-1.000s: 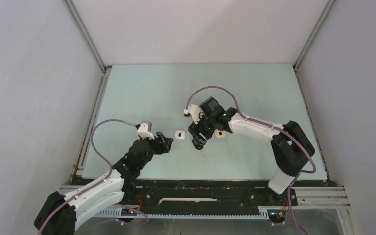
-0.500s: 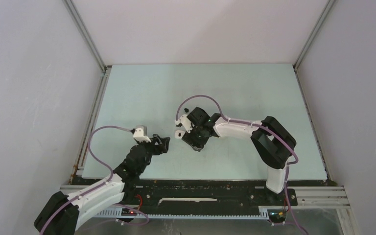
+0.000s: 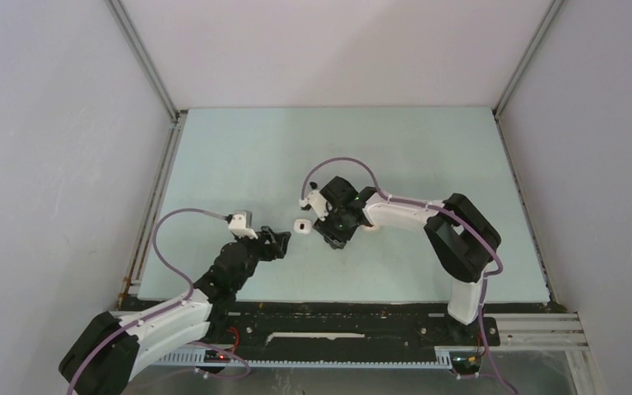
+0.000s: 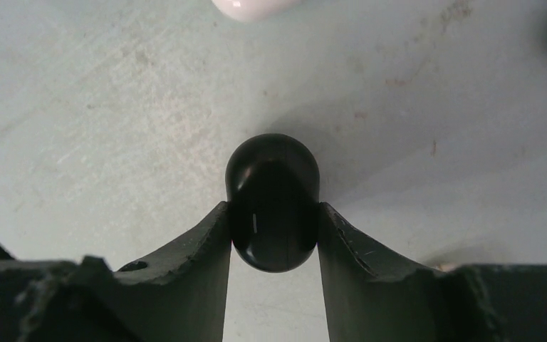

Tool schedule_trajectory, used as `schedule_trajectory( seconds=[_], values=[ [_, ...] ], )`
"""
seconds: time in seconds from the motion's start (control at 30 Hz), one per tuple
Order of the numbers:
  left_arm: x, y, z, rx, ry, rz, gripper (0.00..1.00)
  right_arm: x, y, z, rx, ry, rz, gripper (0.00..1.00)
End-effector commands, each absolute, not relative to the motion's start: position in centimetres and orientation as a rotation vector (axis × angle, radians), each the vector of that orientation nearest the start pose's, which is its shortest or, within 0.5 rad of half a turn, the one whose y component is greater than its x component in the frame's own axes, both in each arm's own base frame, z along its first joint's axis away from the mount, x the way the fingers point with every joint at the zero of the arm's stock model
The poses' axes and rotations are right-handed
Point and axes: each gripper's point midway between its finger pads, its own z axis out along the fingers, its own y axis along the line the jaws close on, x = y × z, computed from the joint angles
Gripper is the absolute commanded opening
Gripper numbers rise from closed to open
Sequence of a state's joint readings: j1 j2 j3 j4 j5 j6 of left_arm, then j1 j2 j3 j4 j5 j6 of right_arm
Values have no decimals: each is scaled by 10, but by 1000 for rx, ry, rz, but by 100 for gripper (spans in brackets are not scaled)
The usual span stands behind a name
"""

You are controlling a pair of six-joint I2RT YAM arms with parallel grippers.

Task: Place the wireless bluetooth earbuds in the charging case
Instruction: Pick up the charging case at the center of the board.

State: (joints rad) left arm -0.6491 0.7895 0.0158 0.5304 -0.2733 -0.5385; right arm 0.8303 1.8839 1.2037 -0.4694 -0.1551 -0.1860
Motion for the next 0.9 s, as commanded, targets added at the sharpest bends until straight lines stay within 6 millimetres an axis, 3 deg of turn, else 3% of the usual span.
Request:
schedule_trajectory(
  seconds=[0.0, 0.13, 0.23, 0.33, 0.43, 0.6, 0.87],
  values=[
    [247, -174, 109, -46, 1771, -727, 75, 248, 300, 65, -1397, 2259, 533, 31],
    [240, -207, 131, -10, 1805, -913, 73, 238, 287, 115, -1436, 2066, 555, 31],
    [228, -235, 159, 28, 1807, -1110, 73, 227, 277, 141, -1459, 1939, 551, 31],
    [215, -258, 186, 56, 1791, -1284, 73, 219, 265, 156, -1465, 1841, 542, 32],
    [205, -276, 199, 90, 1821, -1360, 73, 216, 258, 165, -1444, 1773, 548, 33],
    [192, -307, 205, 149, 1897, -1421, 72, 212, 251, 174, -1443, 1701, 562, 35],
    [193, -331, 192, 149, 2005, -1444, 63, 206, 250, 180, -1450, 1662, 577, 36]
  ],
)
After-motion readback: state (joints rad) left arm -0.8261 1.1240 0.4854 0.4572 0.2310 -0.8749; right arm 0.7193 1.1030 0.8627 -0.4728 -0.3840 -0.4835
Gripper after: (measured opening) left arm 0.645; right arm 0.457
